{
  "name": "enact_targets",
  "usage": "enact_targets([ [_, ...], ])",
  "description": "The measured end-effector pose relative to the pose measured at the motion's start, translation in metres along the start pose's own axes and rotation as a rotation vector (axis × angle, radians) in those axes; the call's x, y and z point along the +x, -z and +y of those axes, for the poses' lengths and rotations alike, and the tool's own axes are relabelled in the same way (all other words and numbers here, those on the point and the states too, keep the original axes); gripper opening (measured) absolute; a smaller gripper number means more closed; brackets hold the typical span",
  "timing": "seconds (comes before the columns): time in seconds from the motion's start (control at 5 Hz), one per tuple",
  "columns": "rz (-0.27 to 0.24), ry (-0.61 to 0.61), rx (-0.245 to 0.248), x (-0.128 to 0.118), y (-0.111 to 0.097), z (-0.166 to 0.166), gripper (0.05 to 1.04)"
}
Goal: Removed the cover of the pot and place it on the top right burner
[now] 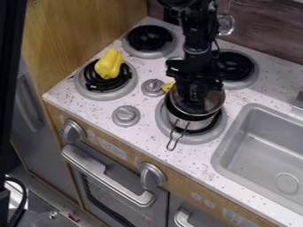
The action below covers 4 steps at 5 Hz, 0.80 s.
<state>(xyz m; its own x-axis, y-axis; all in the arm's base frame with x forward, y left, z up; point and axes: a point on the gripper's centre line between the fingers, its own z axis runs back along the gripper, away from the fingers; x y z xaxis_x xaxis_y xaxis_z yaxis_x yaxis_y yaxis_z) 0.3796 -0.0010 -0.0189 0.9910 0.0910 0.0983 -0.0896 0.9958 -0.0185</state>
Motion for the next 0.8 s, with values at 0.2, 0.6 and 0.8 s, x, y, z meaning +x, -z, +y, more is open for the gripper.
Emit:
enact_targets([
  [0.2,-0.006,0.005,0.017,-0.005,-0.001,0.002,0.2],
  [0.6,-0.034,0.003,0.034,-0.003,-0.006,0.004,0.055],
  [0.8,-0.088,-0.006,0.02,0.005,-0.021,0.002,0.069],
])
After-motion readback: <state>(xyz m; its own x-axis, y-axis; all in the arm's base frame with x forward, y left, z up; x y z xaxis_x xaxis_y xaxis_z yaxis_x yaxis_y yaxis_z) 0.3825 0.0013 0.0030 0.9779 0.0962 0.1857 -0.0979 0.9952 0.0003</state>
